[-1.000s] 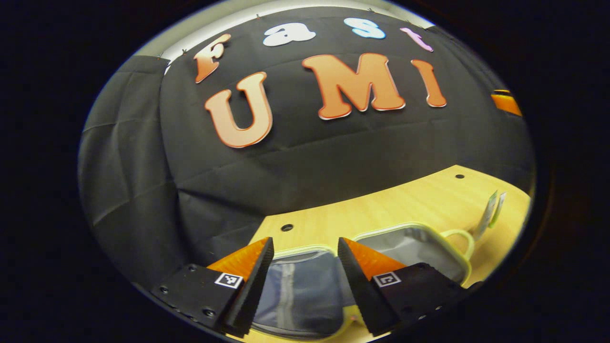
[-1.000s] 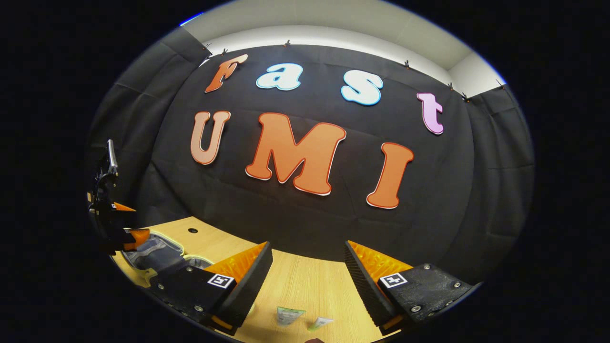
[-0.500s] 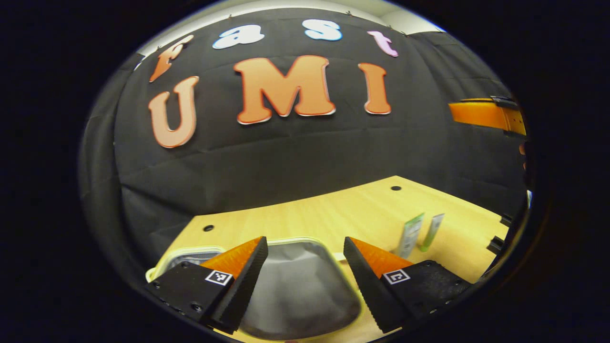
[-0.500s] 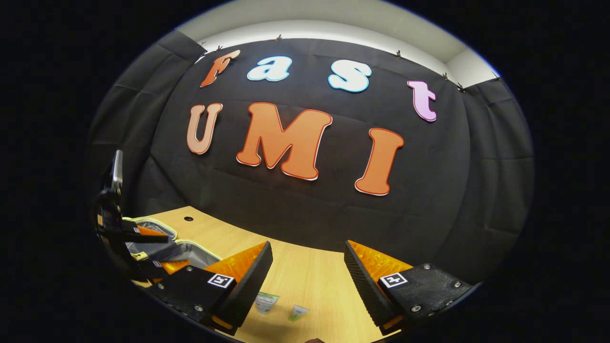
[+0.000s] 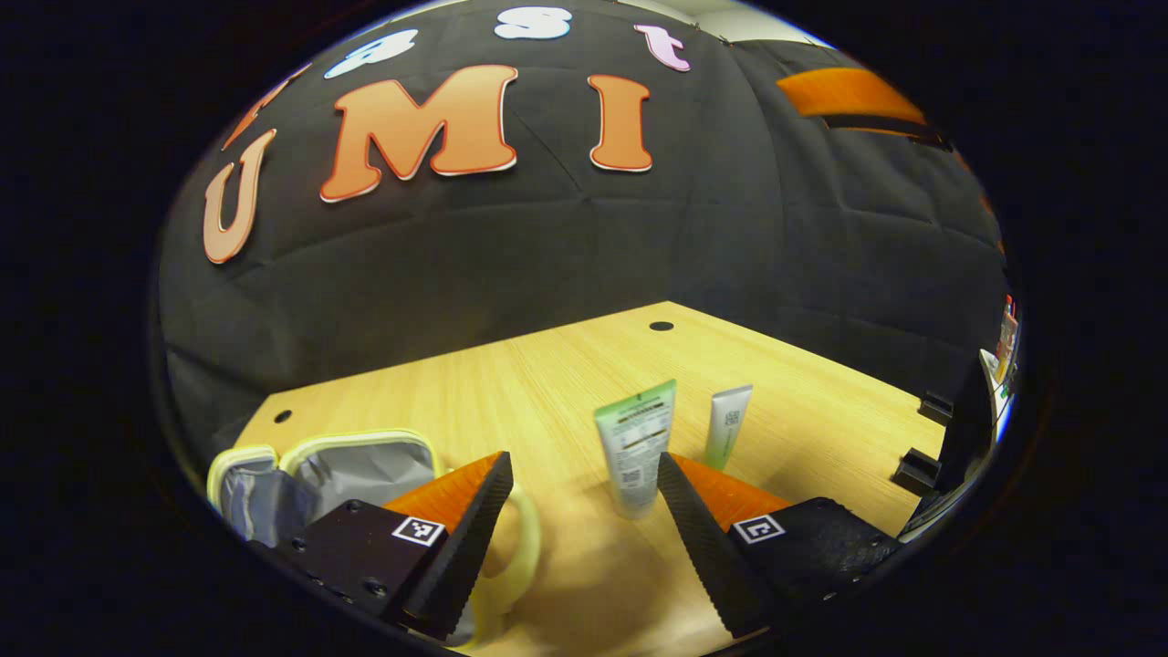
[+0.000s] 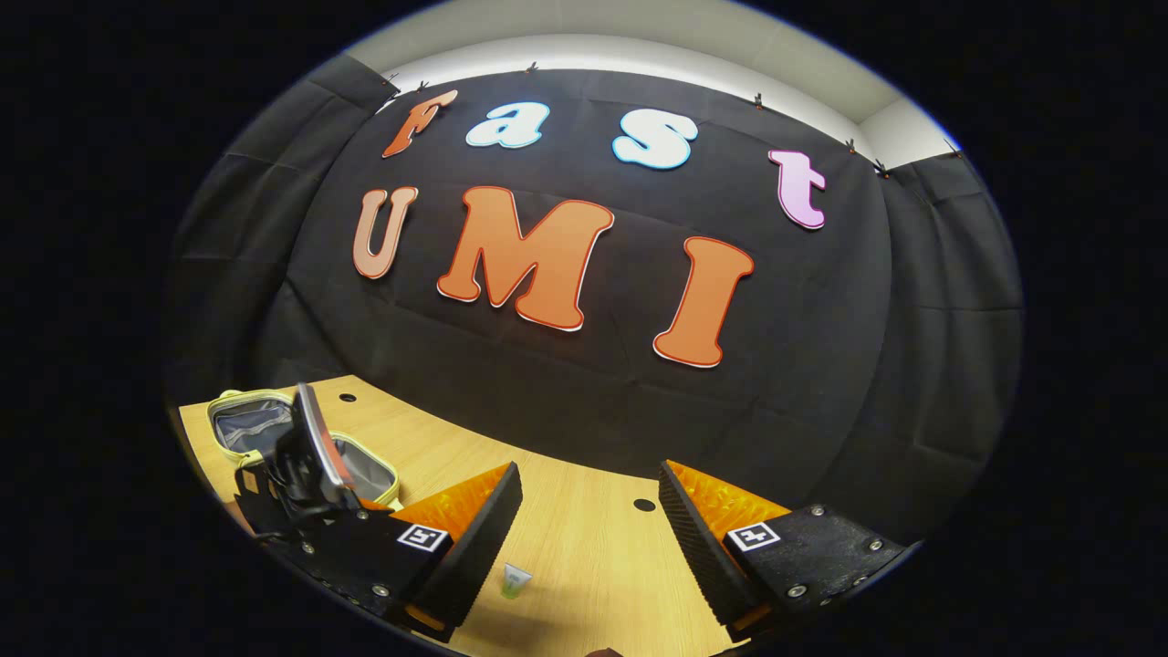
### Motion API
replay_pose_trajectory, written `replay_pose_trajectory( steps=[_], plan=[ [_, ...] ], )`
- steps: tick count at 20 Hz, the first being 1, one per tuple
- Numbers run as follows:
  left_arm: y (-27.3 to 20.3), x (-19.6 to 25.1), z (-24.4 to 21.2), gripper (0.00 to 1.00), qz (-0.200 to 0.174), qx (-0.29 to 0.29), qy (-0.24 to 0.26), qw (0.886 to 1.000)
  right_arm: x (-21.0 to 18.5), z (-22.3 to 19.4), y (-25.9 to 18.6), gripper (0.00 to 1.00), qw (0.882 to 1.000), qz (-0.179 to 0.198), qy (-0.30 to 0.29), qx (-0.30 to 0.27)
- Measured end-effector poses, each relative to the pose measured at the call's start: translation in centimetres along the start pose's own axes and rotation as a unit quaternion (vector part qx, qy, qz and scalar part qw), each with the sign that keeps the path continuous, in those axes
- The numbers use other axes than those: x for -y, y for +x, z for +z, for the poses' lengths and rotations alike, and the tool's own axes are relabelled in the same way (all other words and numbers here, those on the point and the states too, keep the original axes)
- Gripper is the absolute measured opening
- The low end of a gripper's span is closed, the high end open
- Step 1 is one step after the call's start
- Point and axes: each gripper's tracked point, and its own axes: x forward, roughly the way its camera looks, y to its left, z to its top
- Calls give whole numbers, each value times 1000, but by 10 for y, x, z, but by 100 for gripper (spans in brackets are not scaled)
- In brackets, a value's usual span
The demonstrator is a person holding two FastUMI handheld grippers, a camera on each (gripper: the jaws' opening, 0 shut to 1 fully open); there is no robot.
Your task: First open the suitcase, pack the skin care products into it, and then close the suitcase.
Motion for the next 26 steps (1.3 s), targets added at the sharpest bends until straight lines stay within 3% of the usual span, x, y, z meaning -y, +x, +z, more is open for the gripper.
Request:
replay_pose_trajectory(
  steps=[4,8,11,14,22,26],
  plan=[
    [39,30,-29,97,0,-36,-5,999,15,0,4,95,1000,1,-8,8],
    [66,39,-60,78,8,-79,-18,997,17,-14,4,96,1000,14,-11,-6],
    [75,35,-53,53,14,-73,-10,997,11,-30,5,96,999,29,-8,-24],
    [70,29,-56,46,16,-80,-18,997,7,-43,4,95,999,41,-11,-35],
    [14,-17,17,46,54,-29,-57,997,-21,-115,7,95,992,79,37,-96],
    [-20,-43,56,46,75,2,-52,996,-49,-157,9,96,986,94,44,-128]
  ],
)
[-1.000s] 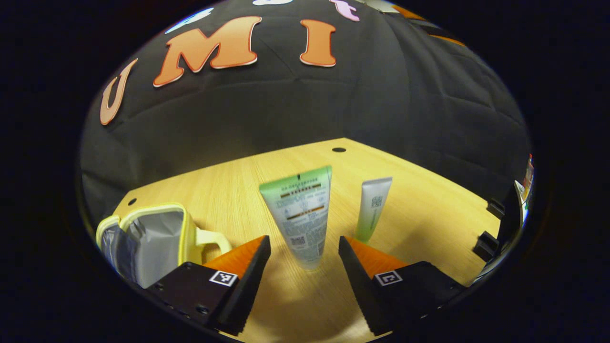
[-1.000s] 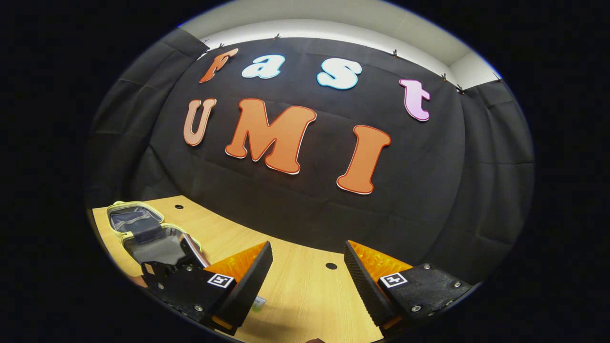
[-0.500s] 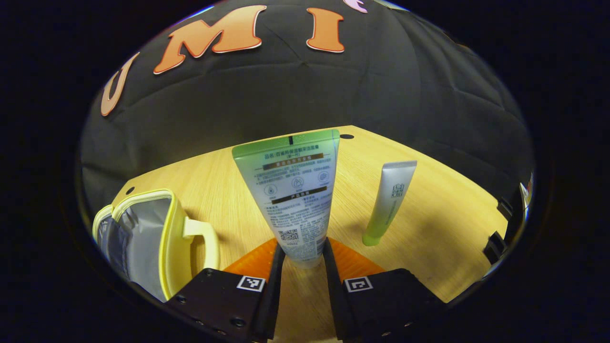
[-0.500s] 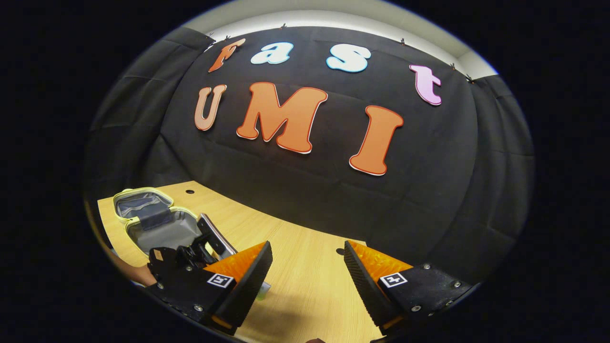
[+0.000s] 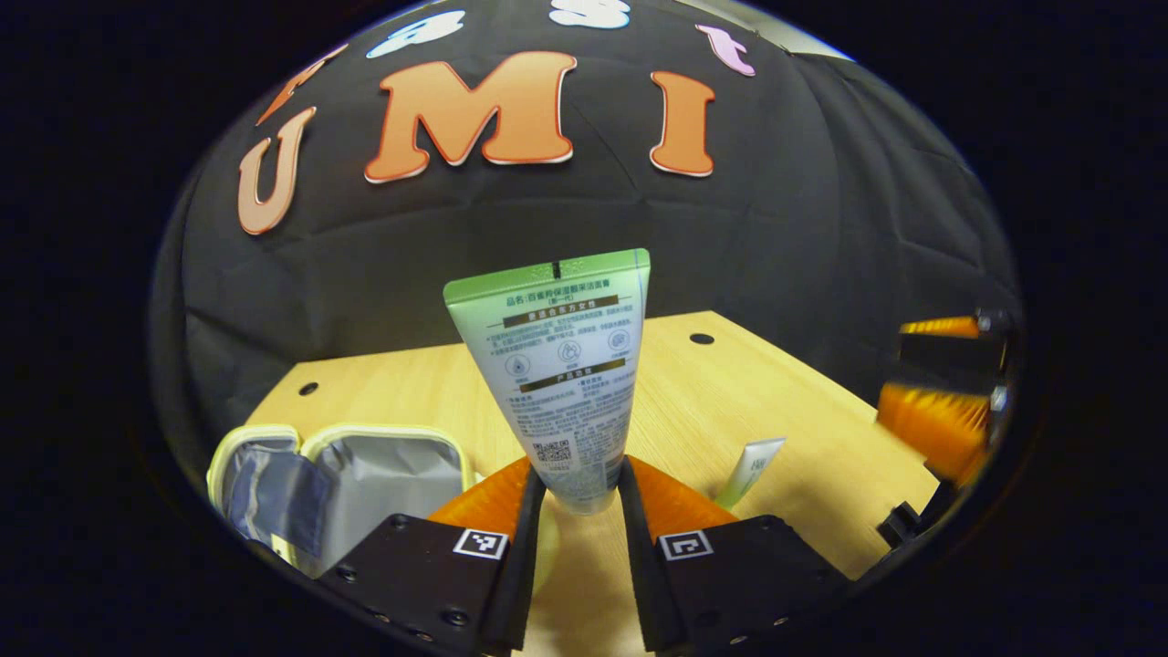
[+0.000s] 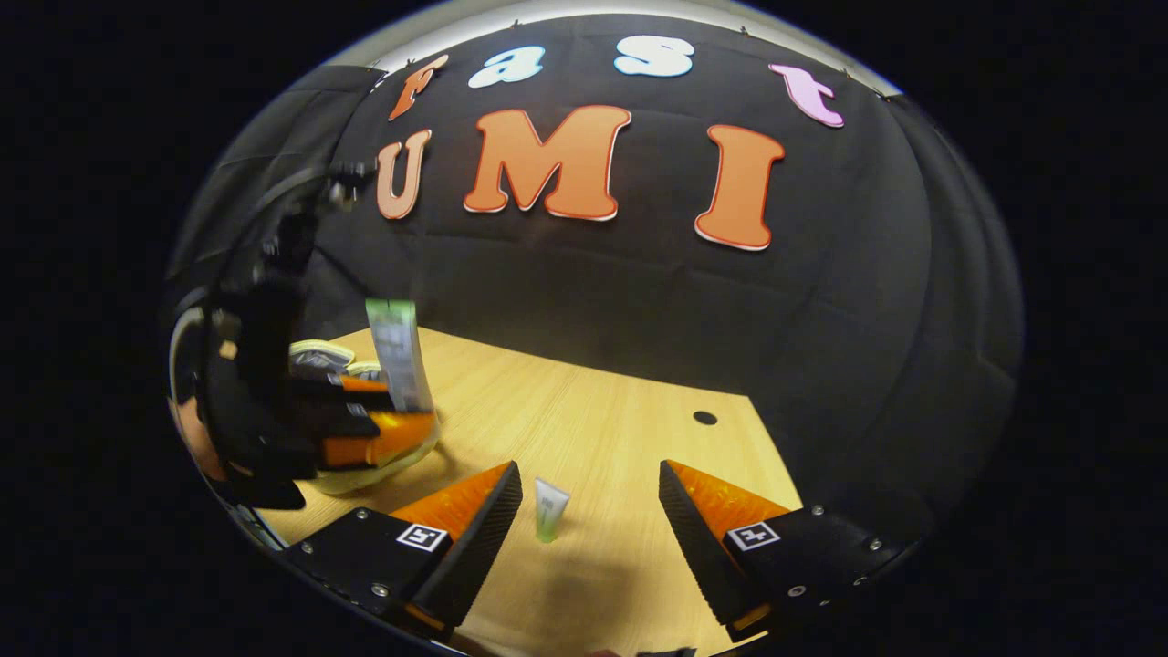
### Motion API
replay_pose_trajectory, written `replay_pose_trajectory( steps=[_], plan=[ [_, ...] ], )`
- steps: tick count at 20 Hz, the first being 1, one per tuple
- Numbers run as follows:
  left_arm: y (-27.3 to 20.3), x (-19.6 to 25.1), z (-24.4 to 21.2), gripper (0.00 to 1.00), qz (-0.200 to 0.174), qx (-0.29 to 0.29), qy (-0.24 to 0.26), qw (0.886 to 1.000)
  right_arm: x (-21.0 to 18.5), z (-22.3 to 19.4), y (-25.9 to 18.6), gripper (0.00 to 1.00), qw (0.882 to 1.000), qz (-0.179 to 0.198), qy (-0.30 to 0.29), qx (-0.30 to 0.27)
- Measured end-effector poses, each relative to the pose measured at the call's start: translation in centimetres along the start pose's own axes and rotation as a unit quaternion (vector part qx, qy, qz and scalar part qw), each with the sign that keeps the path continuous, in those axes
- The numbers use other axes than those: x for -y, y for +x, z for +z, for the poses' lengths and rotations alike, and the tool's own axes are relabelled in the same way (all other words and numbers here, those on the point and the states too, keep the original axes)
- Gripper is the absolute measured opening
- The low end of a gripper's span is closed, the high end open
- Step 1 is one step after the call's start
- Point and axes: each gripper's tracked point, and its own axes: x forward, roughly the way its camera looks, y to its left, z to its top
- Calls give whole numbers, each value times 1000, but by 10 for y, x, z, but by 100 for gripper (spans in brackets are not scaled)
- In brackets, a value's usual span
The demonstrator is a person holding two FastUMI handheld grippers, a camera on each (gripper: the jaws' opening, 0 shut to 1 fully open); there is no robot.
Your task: First open the suitcase, pack the skin care products into it, and then close the suitcase.
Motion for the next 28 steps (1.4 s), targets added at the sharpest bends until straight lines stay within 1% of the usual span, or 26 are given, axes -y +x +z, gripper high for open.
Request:
replay_pose_trajectory(
  steps=[2,5,7,9,10,11,12,13,14,15,16,17,18,19,20,22,25,28],
  plan=[
    [-17,-9,15,46,4,9,6,1000,-11,-23,13,96,1000,9,0,-28],
    [-38,-32,34,46,22,20,10,1000,-22,-44,31,96,998,21,21,-50],
    [-50,-47,39,46,33,20,5,999,-25,-59,47,96,997,24,32,-68],
    [-60,-69,40,45,55,14,13,998,-25,-75,60,95,996,29,33,-84],
    [-65,-80,36,45,63,9,17,998,-25,-89,65,93,994,26,28,-101],
    [-70,-91,31,45,74,1,20,997,-19,-103,71,90,993,19,28,-117],
    [-73,-103,24,45,83,-7,20,996,-21,-111,76,71,991,25,40,-129],
    [-76,-112,19,46,90,-15,18,996,-24,-115,80,71,989,29,53,-137],
    [-79,-123,10,46,101,-26,17,994,-26,-116,84,65,988,32,62,-137],
    [-79,-132,3,46,108,-35,15,993,-26,-119,90,68,988,31,60,-137],
    [-81,-140,-4,46,114,-43,13,992,-29,-122,96,69,988,34,57,-140],
    [-80,-146,-14,46,114,-55,9,992,-31,-126,100,64,987,33,51,-147],
    [-79,-151,-22,46,113,-67,6,991,-33,-130,104,62,987,33,48,-153],
    [-77,-156,-31,46,108,-82,4,991,-35,-134,107,58,986,32,47,-160],
    [-76,-161,-40,46,105,-95,2,990,-35,-137,108,48,985,27,47,-167],
    [-72,-170,-55,46,96,-115,-8,989,-40,-135,108,35,983,29,55,-171],
    [-67,-186,-84,46,87,-159,-23,983,-51,-128,102,34,983,28,59,-172],
    [-66,-198,-105,46,72,-202,-27,976,-63,-105,91,34,985,30,56,-161]
  ],
)
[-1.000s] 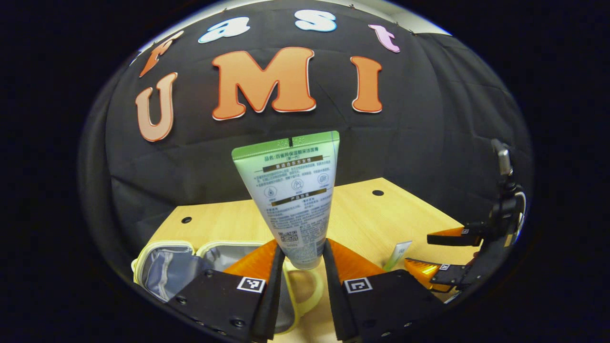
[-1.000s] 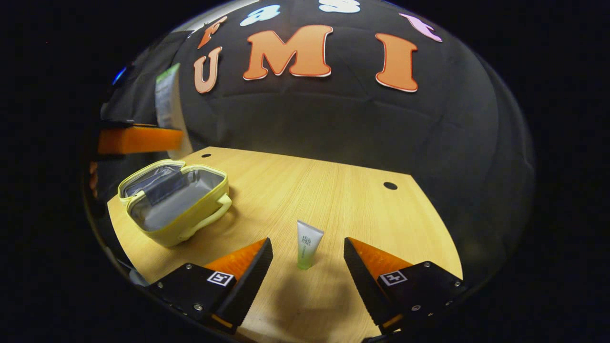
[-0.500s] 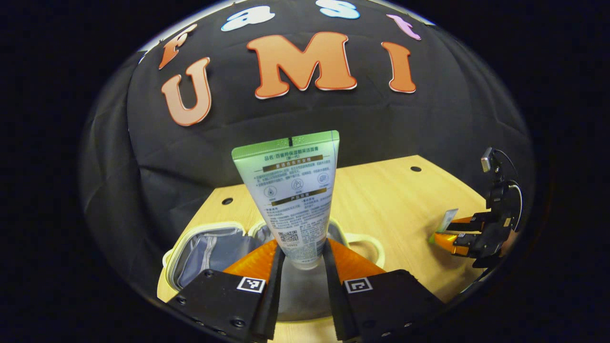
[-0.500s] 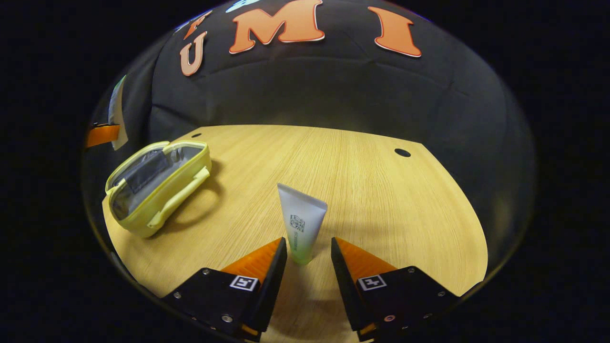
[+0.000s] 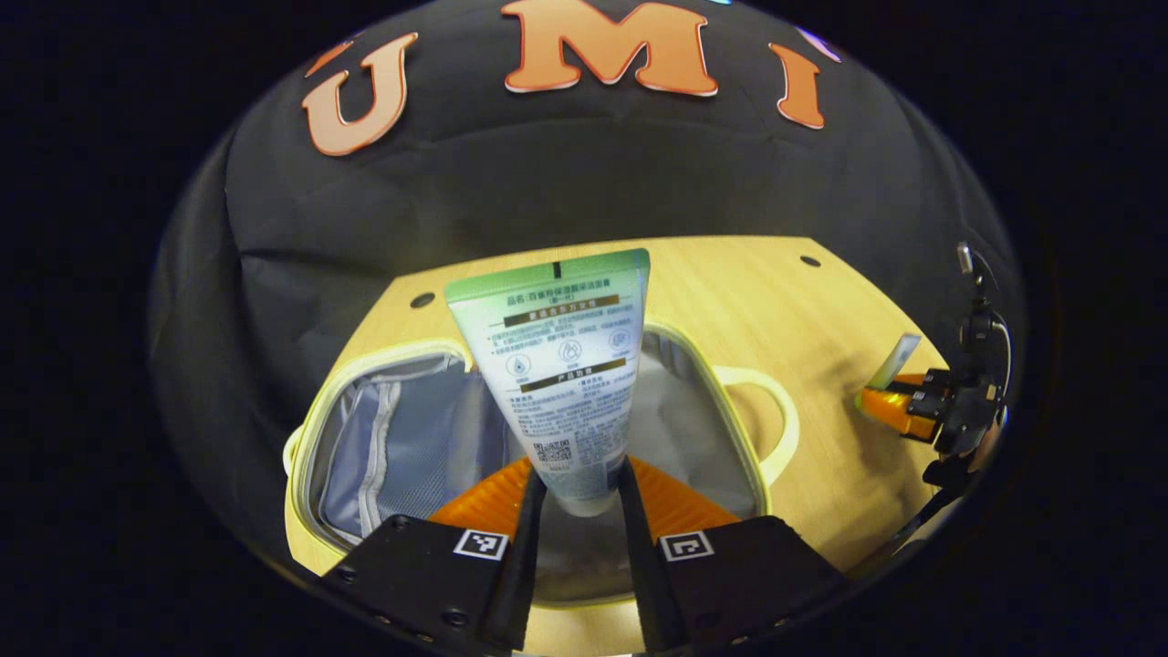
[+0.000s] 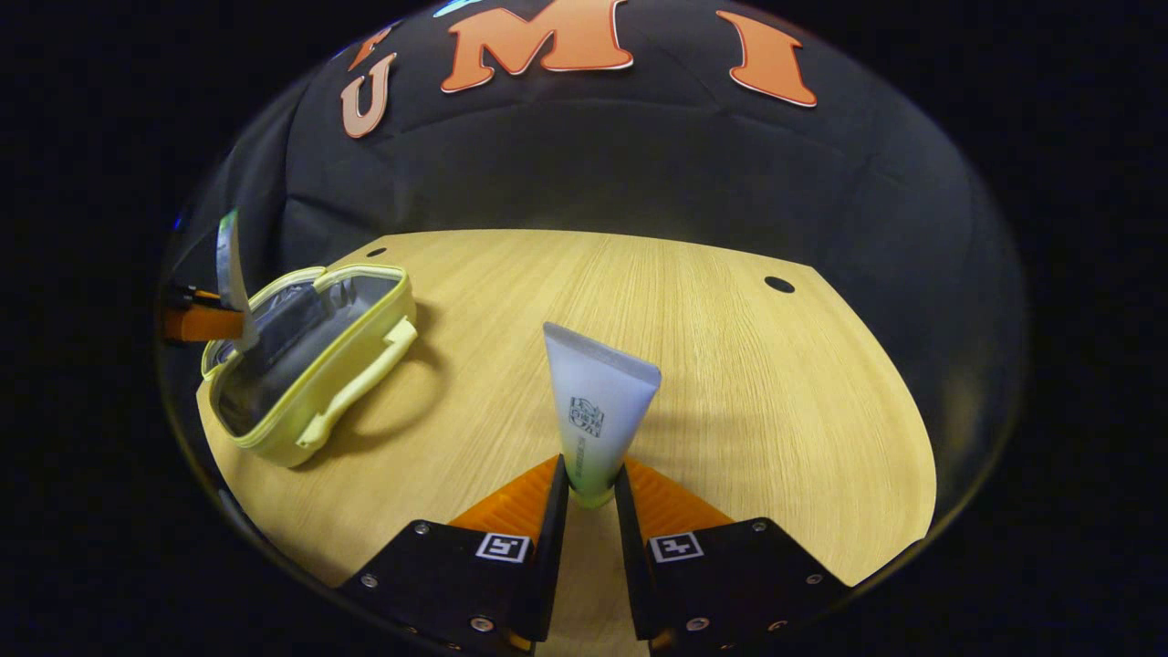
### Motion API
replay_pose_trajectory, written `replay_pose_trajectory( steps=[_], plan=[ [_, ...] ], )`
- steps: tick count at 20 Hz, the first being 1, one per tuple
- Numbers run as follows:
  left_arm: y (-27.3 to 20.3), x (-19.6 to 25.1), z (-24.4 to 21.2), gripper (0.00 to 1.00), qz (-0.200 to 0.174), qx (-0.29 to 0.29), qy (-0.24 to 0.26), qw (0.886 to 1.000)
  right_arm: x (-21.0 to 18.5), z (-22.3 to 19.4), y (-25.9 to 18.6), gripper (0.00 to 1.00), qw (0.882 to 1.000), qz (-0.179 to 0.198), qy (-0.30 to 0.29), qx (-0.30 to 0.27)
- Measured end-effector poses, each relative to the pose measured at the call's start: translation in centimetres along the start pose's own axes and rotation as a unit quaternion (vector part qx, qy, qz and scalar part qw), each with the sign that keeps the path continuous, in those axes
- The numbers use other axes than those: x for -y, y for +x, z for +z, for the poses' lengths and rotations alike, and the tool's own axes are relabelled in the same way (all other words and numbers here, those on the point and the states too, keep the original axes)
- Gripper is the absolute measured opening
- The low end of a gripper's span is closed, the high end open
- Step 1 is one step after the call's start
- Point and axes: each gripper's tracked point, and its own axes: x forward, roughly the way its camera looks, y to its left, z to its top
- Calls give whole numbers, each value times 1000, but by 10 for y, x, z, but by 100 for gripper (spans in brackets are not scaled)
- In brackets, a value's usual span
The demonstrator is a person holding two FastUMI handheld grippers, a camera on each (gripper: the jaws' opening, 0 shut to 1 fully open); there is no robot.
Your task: First open the suitcase, pack the skin care products into it, and then close the suitcase.
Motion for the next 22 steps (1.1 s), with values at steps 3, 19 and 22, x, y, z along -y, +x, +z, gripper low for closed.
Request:
replay_pose_trajectory(
  steps=[3,19,22],
  plan=[
    [11,-16,-17,46,-7,-47,8,999,-24,24,-18,34,1000,11,-2,18],
    [68,-15,-47,50,-65,-134,-53,987,-189,99,-38,34,994,99,-31,12],
    [63,-12,-40,49,-83,-106,-74,988,-200,98,-27,34,995,98,-28,-7]
  ],
)
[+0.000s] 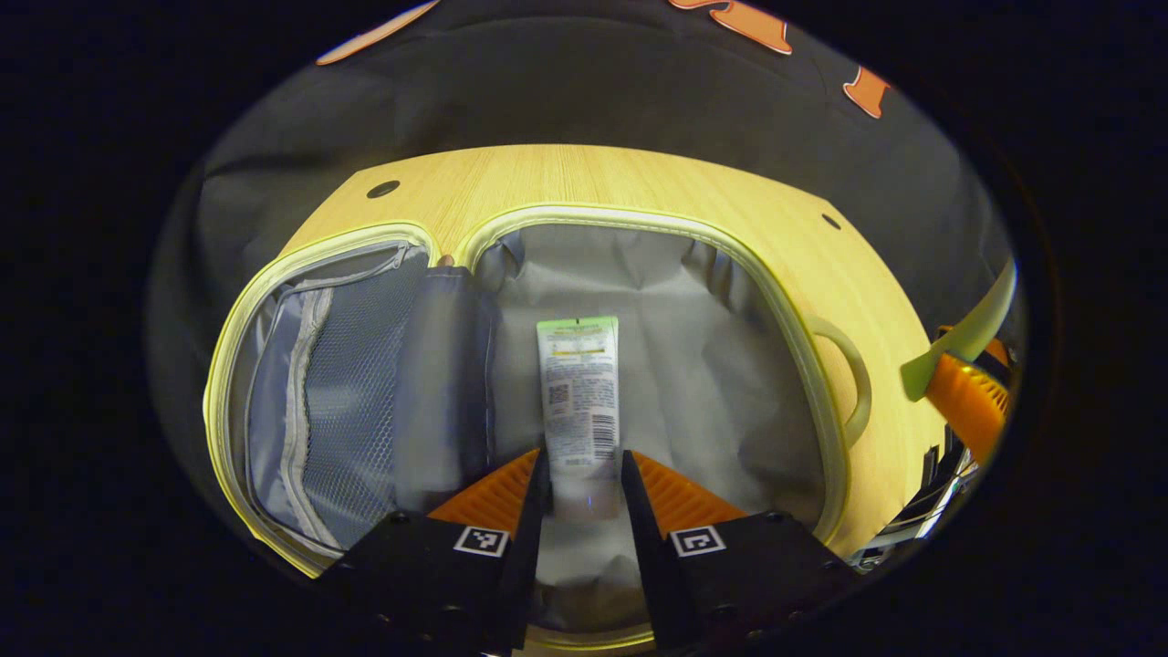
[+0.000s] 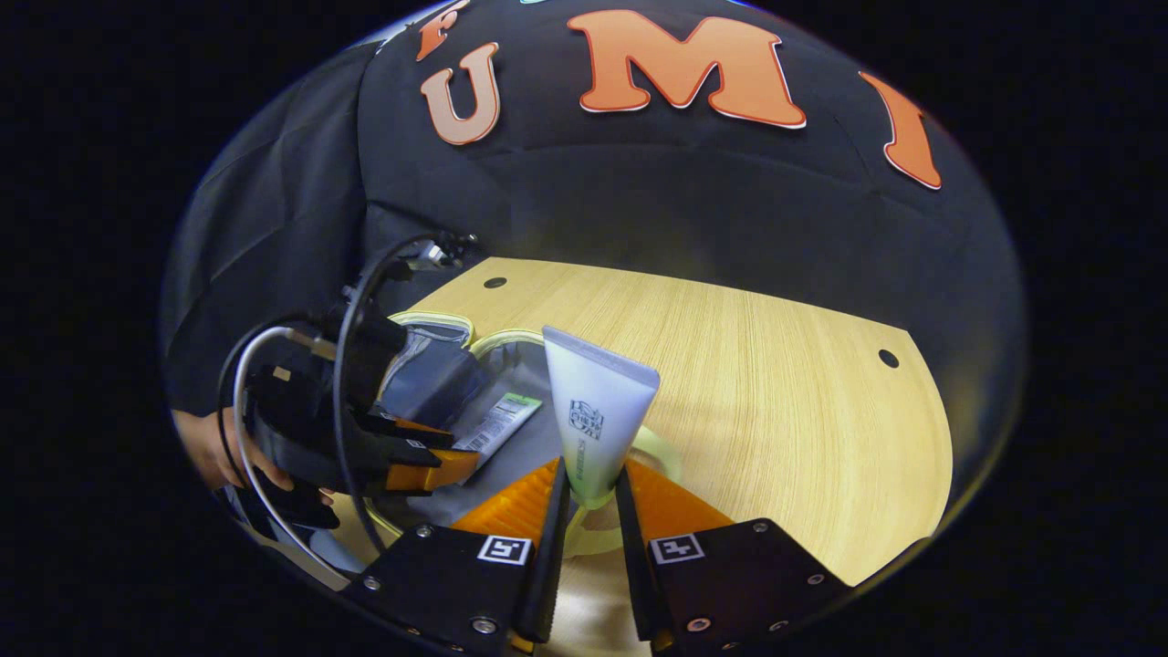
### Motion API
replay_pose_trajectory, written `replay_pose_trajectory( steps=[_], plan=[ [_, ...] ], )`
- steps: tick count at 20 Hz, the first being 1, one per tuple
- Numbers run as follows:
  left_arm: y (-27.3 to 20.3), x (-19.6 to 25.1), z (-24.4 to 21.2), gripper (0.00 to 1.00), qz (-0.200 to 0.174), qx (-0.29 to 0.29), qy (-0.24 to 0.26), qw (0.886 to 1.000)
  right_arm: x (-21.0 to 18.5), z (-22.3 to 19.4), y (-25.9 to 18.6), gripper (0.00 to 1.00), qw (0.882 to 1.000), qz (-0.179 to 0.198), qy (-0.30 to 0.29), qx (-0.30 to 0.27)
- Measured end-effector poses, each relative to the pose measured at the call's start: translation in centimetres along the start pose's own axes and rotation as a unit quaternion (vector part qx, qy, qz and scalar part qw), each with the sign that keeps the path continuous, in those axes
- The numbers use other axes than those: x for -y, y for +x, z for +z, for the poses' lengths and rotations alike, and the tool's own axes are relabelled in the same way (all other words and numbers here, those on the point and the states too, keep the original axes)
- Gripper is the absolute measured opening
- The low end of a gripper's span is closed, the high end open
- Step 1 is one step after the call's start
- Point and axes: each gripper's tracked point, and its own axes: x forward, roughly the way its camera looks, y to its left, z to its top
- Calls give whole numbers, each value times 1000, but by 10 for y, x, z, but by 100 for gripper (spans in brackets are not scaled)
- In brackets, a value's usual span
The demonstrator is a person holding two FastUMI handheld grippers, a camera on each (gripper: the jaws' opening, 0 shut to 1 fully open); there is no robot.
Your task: First open the suitcase, pack the skin care products into it, and then close the suitcase.
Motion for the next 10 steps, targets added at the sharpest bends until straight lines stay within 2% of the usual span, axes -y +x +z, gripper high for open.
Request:
replay_pose_trajectory(
  steps=[1,2,6,7,10],
  plan=[
    [-8,1,5,50,-9,14,-3,1000,-3,-3,3,29,1000,0,3,-6],
    [-16,3,9,53,-19,27,-7,999,-5,-4,6,34,1000,2,5,-12],
    [-48,-2,22,82,-40,71,-26,996,-24,-12,18,34,999,14,2,-40],
    [-56,-10,26,94,-31,82,-28,996,-30,-17,22,34,999,18,2,-49],
    [-83,-47,37,100,8,114,-20,993,-44,-27,35,34,997,27,2,-76]
  ],
)
